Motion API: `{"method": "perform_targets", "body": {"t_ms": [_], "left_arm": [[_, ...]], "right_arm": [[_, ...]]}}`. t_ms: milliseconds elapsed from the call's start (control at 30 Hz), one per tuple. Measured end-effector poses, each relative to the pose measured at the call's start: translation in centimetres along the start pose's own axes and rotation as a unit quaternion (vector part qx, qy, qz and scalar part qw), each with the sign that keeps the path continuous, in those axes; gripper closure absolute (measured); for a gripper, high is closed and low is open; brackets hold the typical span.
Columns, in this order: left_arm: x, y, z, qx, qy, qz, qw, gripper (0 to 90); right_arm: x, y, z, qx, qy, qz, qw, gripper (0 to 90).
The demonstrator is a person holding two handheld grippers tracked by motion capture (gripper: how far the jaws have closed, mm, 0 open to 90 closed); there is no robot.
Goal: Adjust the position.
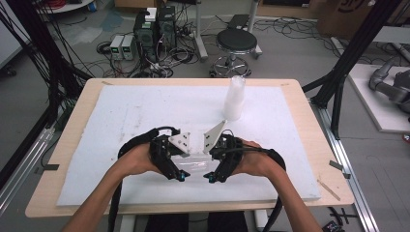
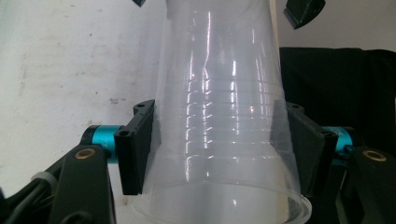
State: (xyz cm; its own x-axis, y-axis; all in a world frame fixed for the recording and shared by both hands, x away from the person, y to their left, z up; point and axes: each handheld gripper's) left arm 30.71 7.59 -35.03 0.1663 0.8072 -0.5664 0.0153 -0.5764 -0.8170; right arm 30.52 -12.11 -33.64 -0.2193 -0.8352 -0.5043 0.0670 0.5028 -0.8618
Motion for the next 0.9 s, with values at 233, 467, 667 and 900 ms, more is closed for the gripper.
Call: {"method": "perform_targets", "body": {"t_ms": [233,467,667,900], "left_arm": [[-0.13,0.31,-0.06,0.011,-0.002,-0.014,0.9998,34.0],[-0.26,0.29,-0.04,0.015,-0.003,-0.014,0.9998,34.0],[-0.4,0.29,0.01,0.017,0.0,-0.016,0.9997,34.0],[-0.36,0.19,0.01,0.016,0.001,-0.017,0.9997,34.2]], "right_arm": [[-0.17,-0.03,-0.37,-0.005,-0.009,-0.002,0.9999,20.3],[-0.25,0.24,-0.47,-0.005,-0.003,-0.011,0.9999,20.6],[-0.37,0.6,-0.49,-0.008,-0.007,-0.022,0.9997,29.1],[-0.41,0.73,-0.47,-0.008,-0.014,-0.025,0.9996,42.0]]}}
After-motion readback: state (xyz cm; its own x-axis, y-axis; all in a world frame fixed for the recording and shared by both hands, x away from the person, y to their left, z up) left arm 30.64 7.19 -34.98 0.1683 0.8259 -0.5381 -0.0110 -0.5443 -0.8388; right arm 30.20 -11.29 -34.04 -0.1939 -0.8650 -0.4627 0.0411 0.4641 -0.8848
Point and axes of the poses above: each handheld gripper's, and its own axes: y roughly forward along the jaws, x roughly out of its underside, z roughly to its right, and after that the axes turned 13 degrees about y, right-handed
